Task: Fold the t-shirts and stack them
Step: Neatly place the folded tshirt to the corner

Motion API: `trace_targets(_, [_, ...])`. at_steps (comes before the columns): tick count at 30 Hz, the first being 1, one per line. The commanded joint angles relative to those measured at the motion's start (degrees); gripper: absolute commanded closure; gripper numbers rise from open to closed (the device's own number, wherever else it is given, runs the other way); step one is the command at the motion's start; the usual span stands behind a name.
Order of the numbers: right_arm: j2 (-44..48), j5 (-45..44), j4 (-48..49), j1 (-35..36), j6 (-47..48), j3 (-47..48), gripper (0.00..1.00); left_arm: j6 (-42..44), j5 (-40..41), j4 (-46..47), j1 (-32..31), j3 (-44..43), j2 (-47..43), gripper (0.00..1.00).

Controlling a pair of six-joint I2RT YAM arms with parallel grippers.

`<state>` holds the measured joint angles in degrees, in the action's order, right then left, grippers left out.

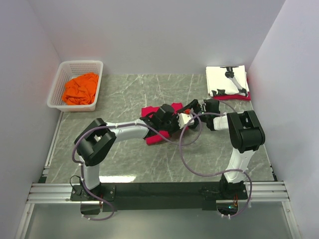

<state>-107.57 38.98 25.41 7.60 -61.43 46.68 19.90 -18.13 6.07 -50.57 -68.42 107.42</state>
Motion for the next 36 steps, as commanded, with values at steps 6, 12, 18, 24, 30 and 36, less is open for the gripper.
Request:
trace_targets(6, [-4.4,-8.0,9.7,1.0,-4.8,0.1,0.12,-3.9,-1.7,2.5,0.9,-4.4,-1.0,0.99])
trace_targets(12, [-7.9,-9.3,8.4,1.0,-4.0,3.6,0.30,-6.0,-2.2,2.1,1.8,-6.4,0.7,0.99])
trace_targets(18, [-10.3,-11.3,6.3,1.2,-3.3,5.4,0.35,-6.6,-2.2,2.4,1.9,-7.1,1.7,0.99])
trace_targets(24, [-12.6,-9.6,2.1,1.8,-1.3,10.3,0.68,-5.8,-1.0,3.1,2.3,-8.3,3.2,0.99])
trace_targets(30, [-11.6,-8.0,-4.5,1.5,5.9,16.4,1.00,-6.4,-2.4,0.4,4.0,-10.3,2.5,0.91])
trace_targets(36, [-7.8,-14.1,-18.0,0.8,22.5,25.0,1.00,-14.3,-11.8,-5.9,12.6,-7.2,-6.5,0.55])
